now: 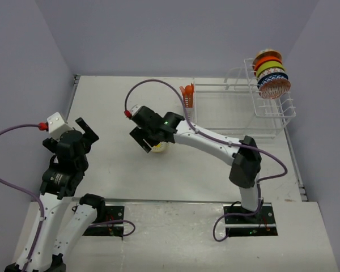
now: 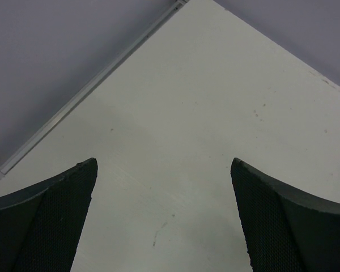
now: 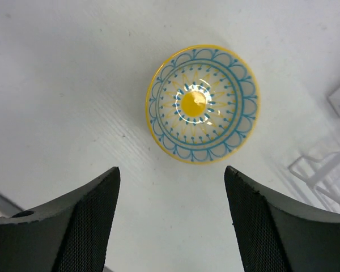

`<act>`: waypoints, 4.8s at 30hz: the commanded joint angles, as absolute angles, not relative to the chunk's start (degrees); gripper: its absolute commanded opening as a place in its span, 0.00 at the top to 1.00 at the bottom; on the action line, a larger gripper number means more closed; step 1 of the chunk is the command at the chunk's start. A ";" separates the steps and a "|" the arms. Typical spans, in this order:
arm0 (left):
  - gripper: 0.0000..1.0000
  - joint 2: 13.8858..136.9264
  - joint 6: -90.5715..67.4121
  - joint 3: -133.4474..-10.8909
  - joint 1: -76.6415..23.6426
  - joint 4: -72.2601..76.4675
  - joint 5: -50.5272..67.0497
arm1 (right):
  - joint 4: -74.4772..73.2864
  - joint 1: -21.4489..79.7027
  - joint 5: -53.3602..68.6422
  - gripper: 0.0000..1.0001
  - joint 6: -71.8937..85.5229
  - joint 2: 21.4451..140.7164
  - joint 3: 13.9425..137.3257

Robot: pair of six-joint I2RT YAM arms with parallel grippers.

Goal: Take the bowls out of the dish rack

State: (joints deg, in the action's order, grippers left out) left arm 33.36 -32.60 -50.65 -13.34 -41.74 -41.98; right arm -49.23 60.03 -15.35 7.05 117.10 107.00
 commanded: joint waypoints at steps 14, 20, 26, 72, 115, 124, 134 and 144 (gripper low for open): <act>0.00 44.21 -21.36 -47.72 -13.71 -29.80 -13.01 | -23.38 3.28 7.37 0.03 43.75 56.08 75.42; 0.00 43.51 -21.36 -47.55 -13.80 -29.80 -12.83 | -14.88 -16.77 14.32 0.06 65.88 55.28 63.83; 0.00 42.72 -21.36 -47.55 -14.76 -29.88 -13.62 | -1.60 -21.53 20.29 0.20 69.69 60.71 60.12; 0.00 40.17 -22.15 -47.64 -17.75 -30.85 -18.19 | 16.25 -22.06 22.59 0.60 76.28 74.09 60.21; 0.00 40.96 -22.24 -47.64 -17.84 -31.02 -18.10 | 32.08 -21.36 14.41 1.00 81.47 64.07 47.20; 0.00 41.13 -22.15 -47.72 -17.84 -30.85 -17.40 | 33.22 -21.88 15.12 1.00 82.62 64.07 46.93; 0.00 41.13 -22.15 -47.72 -17.84 -30.76 -17.31 | 34.98 -21.89 16.17 1.00 83.67 59.77 45.97; 0.00 41.40 -22.15 -47.72 -17.84 -30.67 -17.75 | 33.32 -21.80 21.87 1.00 80.52 55.91 49.56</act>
State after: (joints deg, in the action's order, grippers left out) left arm 41.28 -22.92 -47.33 -17.45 -32.25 -17.30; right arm 28.97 -21.71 18.28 82.17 58.41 45.56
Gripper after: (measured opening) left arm 0.997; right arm 0.025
